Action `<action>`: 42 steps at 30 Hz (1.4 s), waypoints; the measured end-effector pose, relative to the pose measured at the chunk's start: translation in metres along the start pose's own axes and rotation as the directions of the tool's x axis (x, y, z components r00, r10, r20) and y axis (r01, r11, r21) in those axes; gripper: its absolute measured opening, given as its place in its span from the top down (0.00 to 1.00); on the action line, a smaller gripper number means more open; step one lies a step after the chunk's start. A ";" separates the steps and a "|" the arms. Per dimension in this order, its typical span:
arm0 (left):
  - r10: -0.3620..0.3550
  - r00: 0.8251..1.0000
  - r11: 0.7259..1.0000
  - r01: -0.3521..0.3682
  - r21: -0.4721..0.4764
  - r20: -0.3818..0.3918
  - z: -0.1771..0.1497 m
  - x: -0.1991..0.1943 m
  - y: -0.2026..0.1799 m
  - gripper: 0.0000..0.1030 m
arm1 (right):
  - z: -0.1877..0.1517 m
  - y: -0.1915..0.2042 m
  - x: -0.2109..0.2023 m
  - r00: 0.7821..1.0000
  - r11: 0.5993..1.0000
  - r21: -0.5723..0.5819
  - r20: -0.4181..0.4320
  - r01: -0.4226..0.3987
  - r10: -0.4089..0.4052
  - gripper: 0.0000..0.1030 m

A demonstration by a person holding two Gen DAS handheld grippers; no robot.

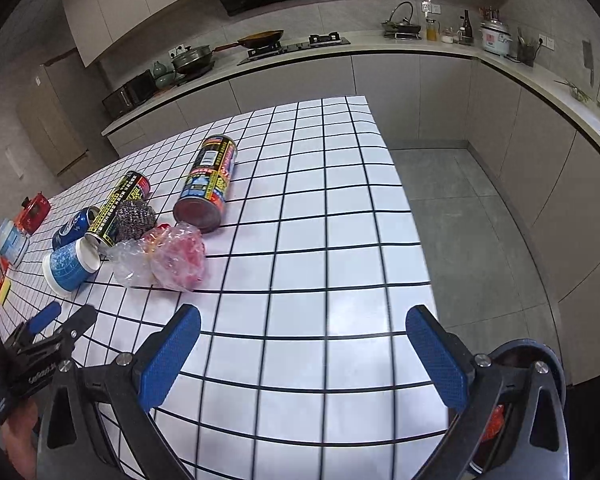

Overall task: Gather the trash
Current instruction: 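Move both open tools back over the island toward the remaining trash, then grasp the blue-and-white paper cup with the left tool while the right tool grasps the red plastic bag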

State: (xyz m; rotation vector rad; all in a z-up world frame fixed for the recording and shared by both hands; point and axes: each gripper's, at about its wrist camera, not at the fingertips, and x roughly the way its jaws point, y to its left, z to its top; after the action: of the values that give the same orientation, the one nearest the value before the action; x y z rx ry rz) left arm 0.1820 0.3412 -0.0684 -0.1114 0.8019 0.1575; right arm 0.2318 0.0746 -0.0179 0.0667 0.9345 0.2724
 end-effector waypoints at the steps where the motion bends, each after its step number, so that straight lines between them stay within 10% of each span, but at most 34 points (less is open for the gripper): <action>1: 0.003 1.000 1.000 -0.003 0.011 -0.003 0.002 0.003 0.003 0.00 | 0.000 0.001 0.001 1.000 1.000 0.003 -0.001 0.007 -0.007 0.00; 16: 0.094 0.996 0.987 -0.095 -0.131 -0.014 0.004 0.004 0.117 0.01 | 0.008 0.071 0.026 1.000 1.000 -0.028 -0.018 -0.003 0.002 0.00; 22: 0.031 0.999 0.988 -0.028 -0.151 0.019 0.006 -0.010 0.091 0.01 | 0.013 0.096 0.033 1.000 0.998 -0.062 -0.016 -0.020 0.019 0.00; 33: 0.156 0.987 0.977 -0.161 -0.139 -0.045 0.015 0.029 0.116 0.01 | 0.020 0.085 0.037 1.000 0.998 -0.057 -0.018 -0.019 0.018 0.00; 42: 0.135 0.991 0.988 -0.136 -0.077 -0.024 0.023 0.033 0.123 0.01 | 0.021 0.090 0.053 0.998 0.997 -0.049 -0.035 -0.062 0.060 0.00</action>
State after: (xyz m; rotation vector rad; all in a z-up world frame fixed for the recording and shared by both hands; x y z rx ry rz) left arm 0.1983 0.4688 -0.0817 -0.1329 0.8224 0.3169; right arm 0.2602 0.1768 -0.0317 0.0444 0.9594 0.3545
